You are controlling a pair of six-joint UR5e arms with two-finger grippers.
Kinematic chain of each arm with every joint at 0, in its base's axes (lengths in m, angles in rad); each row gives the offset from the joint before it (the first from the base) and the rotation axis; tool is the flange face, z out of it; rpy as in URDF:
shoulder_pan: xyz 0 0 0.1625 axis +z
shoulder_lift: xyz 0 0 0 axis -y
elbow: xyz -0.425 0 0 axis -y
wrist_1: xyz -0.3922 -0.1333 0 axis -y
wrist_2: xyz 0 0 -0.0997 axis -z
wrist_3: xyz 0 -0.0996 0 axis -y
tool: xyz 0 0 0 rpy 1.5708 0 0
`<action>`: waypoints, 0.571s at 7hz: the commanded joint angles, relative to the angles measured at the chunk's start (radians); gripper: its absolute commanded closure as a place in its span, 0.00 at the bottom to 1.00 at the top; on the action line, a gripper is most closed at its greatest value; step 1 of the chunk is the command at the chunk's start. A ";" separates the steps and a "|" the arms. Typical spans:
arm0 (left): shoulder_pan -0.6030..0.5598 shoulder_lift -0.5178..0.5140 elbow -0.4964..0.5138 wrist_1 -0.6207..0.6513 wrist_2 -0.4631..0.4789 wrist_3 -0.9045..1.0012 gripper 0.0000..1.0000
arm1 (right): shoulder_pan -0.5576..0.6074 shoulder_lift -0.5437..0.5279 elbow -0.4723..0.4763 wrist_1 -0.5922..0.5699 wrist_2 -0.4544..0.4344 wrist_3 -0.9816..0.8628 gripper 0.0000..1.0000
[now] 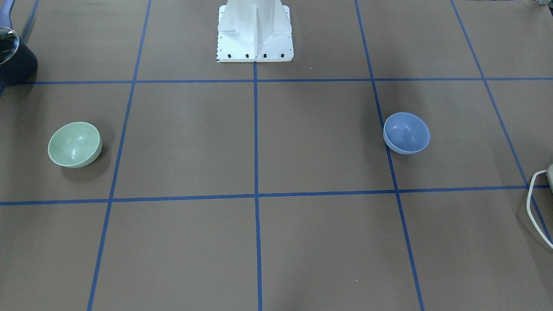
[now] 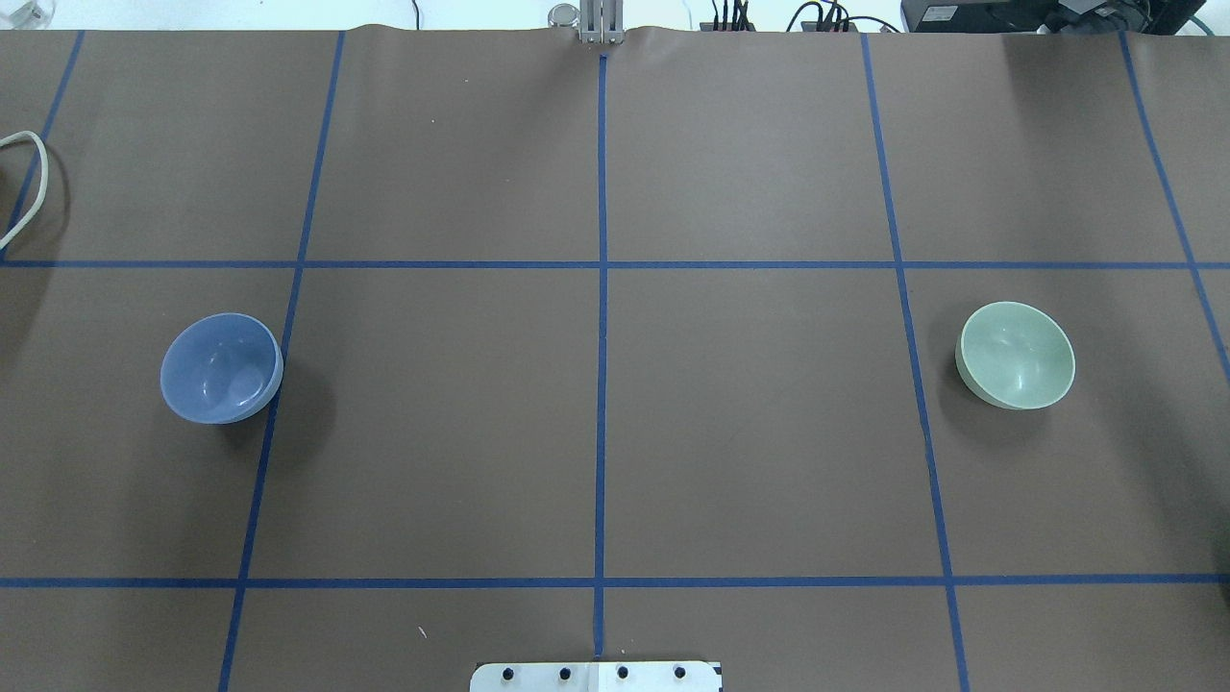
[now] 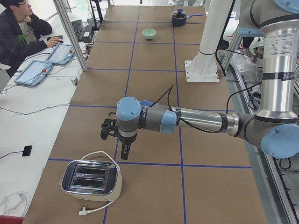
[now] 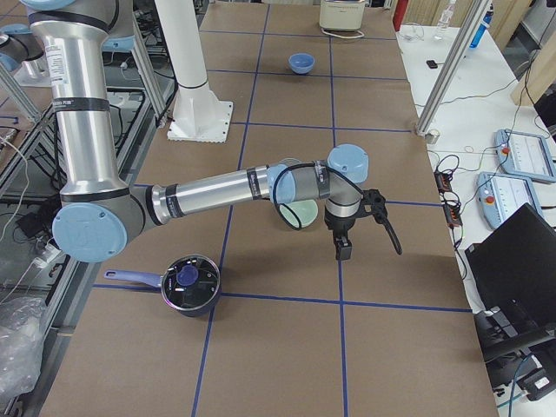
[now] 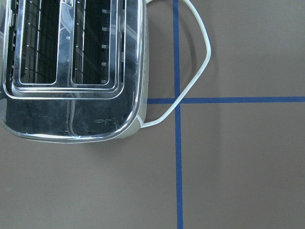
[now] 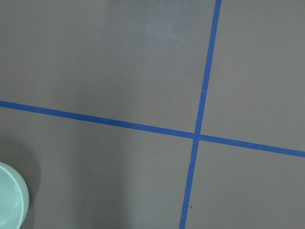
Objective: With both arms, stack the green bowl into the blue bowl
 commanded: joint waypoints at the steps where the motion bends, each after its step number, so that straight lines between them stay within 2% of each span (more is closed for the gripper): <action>1: 0.027 -0.035 0.002 -0.009 -0.004 0.004 0.02 | -0.044 0.057 -0.008 0.001 0.000 0.001 0.00; 2: 0.030 -0.035 0.005 -0.040 -0.021 0.007 0.02 | -0.060 0.055 -0.006 0.001 -0.001 -0.002 0.00; 4: 0.139 -0.038 0.010 -0.149 -0.021 -0.031 0.02 | -0.110 0.069 -0.008 0.001 -0.001 -0.001 0.00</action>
